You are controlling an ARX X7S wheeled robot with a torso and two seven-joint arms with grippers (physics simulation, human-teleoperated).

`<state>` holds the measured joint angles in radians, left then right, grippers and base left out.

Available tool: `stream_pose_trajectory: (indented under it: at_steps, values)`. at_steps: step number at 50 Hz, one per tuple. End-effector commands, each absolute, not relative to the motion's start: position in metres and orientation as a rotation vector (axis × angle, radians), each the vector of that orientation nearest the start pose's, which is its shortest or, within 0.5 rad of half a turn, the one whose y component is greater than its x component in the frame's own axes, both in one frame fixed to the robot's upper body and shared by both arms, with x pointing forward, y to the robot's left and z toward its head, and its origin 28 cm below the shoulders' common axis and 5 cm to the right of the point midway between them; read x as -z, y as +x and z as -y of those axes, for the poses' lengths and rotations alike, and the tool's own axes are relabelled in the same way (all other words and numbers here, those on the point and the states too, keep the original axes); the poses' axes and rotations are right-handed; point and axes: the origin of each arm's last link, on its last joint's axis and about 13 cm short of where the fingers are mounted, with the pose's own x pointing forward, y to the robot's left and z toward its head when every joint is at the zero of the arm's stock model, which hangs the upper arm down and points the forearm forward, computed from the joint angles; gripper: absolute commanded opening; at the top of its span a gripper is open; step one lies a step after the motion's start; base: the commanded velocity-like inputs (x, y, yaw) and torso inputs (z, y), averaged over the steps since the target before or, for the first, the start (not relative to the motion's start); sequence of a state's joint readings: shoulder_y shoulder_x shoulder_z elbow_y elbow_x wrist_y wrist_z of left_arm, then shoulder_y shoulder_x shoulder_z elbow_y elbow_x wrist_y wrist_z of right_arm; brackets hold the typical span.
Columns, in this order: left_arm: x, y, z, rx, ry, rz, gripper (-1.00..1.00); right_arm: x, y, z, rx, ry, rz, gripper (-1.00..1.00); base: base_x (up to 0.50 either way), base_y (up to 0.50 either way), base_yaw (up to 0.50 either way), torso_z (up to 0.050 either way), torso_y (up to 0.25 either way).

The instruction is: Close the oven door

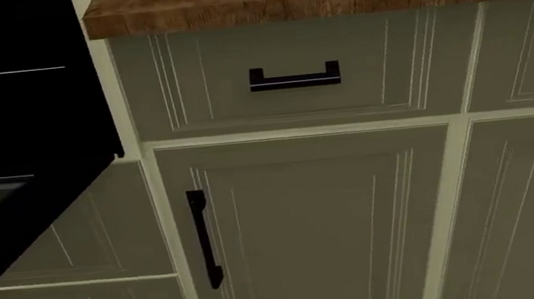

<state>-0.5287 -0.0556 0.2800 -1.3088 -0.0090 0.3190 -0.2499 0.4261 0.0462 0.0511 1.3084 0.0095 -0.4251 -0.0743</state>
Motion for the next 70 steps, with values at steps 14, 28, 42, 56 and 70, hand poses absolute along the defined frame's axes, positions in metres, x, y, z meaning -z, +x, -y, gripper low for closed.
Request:
stream_pose_trajectory:
  at_steps: [14, 28, 42, 56, 70]
  values:
    - [0.0809, 0.2555, -0.2187, -0.091, 0.291, -0.416, 1.00, 0.0985, 0.2249, 0.1197, 0.004, 0.016, -0.447, 1.00, 0.00, 0.24, 0.00, 0.000, 0.000]
    - [0.0816, 0.2543, -0.2181, -0.094, 0.299, -0.411, 1.00, 0.0986, 0.2250, 0.1194, 0.002, 0.013, -0.452, 1.00, 0.00, 0.24, 0.00, 0.000, 0.000]
    - [0.0781, 0.2596, -0.2184, -0.091, 0.299, -0.411, 1.00, 0.0991, 0.2240, 0.1191, 0.001, 0.014, -0.453, 1.00, 0.00, 0.24, 0.00, 0.000, 0.000]
    - [0.0813, 0.2547, -0.2185, -0.090, 0.297, -0.410, 1.00, 0.0995, 0.2233, 0.1192, 0.000, 0.015, -0.455, 1.00, 0.00, 0.24, 0.00, 0.000, 0.000]
    - [0.0772, 0.2606, -0.2180, -0.087, 0.292, -0.403, 1.00, 0.0990, 0.2243, 0.1187, -0.005, 0.012, -0.453, 1.00, 0.00, 0.24, 0.00, 0.000, 0.000]
